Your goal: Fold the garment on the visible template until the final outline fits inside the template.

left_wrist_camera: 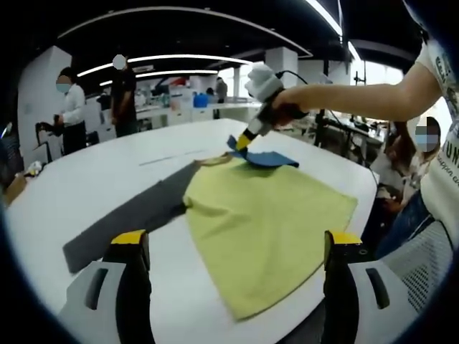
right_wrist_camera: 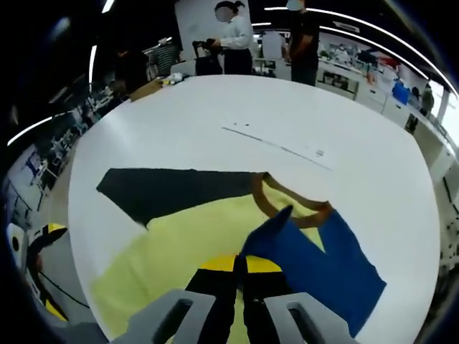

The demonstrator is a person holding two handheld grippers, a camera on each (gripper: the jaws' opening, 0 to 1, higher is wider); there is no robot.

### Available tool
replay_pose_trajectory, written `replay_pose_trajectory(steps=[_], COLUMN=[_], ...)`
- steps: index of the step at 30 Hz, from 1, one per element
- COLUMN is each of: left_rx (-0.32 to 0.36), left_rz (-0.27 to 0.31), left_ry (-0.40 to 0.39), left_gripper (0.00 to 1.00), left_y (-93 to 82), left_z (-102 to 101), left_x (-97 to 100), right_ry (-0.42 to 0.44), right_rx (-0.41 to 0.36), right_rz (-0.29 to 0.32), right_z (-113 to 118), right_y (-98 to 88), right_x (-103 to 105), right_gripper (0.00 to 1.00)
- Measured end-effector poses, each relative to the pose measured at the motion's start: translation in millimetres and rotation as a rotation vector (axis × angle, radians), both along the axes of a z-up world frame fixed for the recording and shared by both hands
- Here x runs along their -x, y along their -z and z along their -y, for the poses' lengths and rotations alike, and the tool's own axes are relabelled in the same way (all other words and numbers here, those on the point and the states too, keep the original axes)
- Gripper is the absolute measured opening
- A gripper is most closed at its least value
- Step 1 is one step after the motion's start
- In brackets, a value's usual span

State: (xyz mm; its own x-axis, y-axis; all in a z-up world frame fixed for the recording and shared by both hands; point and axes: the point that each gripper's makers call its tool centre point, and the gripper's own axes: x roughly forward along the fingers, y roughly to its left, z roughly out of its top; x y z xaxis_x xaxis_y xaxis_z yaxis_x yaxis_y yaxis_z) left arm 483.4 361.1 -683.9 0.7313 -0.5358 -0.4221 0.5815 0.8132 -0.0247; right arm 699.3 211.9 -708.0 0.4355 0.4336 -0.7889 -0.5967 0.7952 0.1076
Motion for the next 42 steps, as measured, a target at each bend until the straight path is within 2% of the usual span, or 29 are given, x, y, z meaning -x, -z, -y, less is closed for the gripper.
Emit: replay_pose_trajectory(steps=[12,20,42], left_rx=[-0.002,-0.001,-0.002], left_rz=[-0.001,-0.007,-0.011], left_ry=[-0.018,-0.018,-0.056], left_gripper=[0.98,0.98,0.98], left_y=[1.1,3.4,4.7], left_z=[-8,-6,-19], left_x=[0.1,1.5,3.1], right_ry=[-0.087,-0.114,-0.203], right_rx=[0.055,0.053,0.041], right_rz=[0.019,0.021,0.032], right_z=[-22,-38,-87], right_y=[-1.6,-4.3,-10.2], right_x=[3,0,2], right_gripper=[0.00,0.00,0.00])
